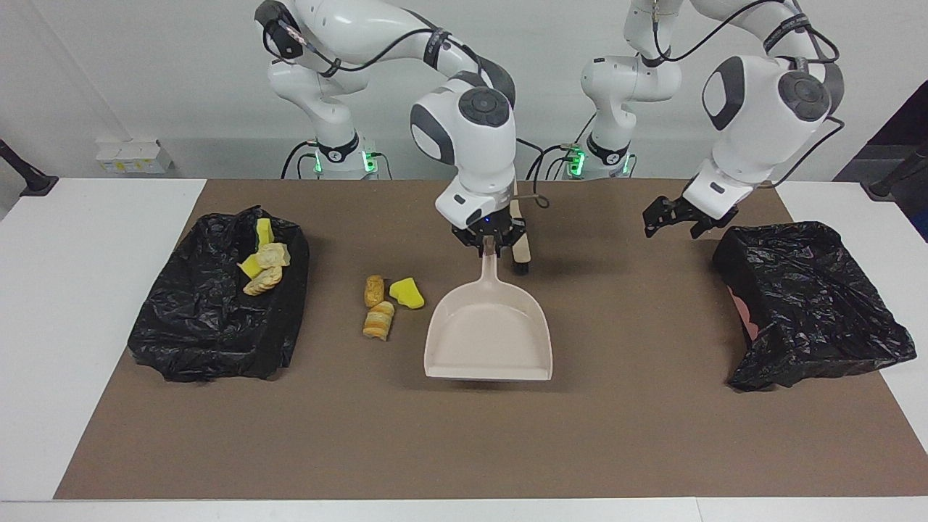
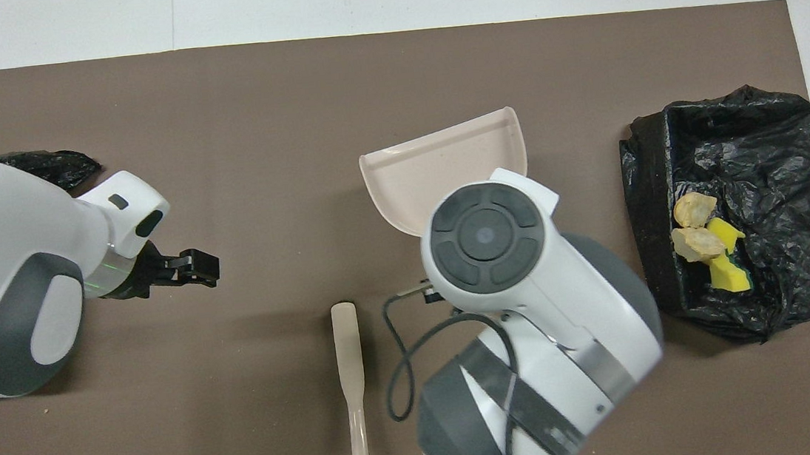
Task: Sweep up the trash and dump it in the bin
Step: 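Set the dustpan down with the right gripper while the left gripper drops the brush, then grasp the dustpan with the left gripper while the right gripper grasps the brush, then move the dustpan with the left gripper beside the remaining bread and sponges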
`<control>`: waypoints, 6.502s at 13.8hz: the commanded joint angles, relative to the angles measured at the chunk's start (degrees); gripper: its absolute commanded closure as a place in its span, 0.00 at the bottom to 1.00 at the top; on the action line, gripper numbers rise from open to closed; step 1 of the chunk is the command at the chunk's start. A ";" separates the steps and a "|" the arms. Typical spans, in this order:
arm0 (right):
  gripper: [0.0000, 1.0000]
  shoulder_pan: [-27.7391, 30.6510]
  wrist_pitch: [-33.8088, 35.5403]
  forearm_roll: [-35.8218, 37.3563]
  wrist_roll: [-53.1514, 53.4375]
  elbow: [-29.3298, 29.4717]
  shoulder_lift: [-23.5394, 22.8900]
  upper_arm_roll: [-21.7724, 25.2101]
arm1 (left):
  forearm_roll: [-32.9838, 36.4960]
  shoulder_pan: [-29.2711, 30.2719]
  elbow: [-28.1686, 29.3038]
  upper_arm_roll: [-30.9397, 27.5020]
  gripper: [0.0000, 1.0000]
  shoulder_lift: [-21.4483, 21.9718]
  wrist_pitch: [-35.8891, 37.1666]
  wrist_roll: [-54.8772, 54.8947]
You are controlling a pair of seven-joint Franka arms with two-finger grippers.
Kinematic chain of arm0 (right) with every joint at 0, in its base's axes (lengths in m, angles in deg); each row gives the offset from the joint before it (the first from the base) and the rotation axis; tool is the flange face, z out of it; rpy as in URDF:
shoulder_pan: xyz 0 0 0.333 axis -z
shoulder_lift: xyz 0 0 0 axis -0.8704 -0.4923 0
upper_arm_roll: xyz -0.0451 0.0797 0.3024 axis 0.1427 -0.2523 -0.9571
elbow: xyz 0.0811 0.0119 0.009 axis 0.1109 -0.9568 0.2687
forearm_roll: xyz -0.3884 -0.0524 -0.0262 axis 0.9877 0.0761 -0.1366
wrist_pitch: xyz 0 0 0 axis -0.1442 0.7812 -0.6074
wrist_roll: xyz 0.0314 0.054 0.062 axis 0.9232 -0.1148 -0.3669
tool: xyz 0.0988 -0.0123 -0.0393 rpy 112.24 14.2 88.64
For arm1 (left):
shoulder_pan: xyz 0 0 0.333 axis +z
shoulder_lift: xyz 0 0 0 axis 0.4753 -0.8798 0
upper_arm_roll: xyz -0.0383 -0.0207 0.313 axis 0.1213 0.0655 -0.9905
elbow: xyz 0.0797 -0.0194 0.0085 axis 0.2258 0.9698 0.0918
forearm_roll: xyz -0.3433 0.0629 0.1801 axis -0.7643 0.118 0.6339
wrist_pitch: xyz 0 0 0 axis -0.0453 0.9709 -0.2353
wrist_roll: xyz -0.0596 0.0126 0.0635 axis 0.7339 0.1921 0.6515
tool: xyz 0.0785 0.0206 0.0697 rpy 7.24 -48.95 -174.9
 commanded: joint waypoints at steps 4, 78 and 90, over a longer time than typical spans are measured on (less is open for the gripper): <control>1.00 -1.58 -4.76 7.29 2.97 7.08 -10.99 -2.21 | 3.74 2.10 -9.95 0.66 0.00 -1.20 5.73 2.71; 1.00 6.60 12.12 -8.88 -22.53 -43.60 37.49 12.12 | 11.56 -17.50 -12.45 0.49 1.00 -20.11 -0.33 62.47; 1.00 5.01 -9.40 -19.69 -25.41 -52.96 33.49 11.42 | 18.24 -25.40 9.71 0.48 1.00 -8.76 -15.45 59.15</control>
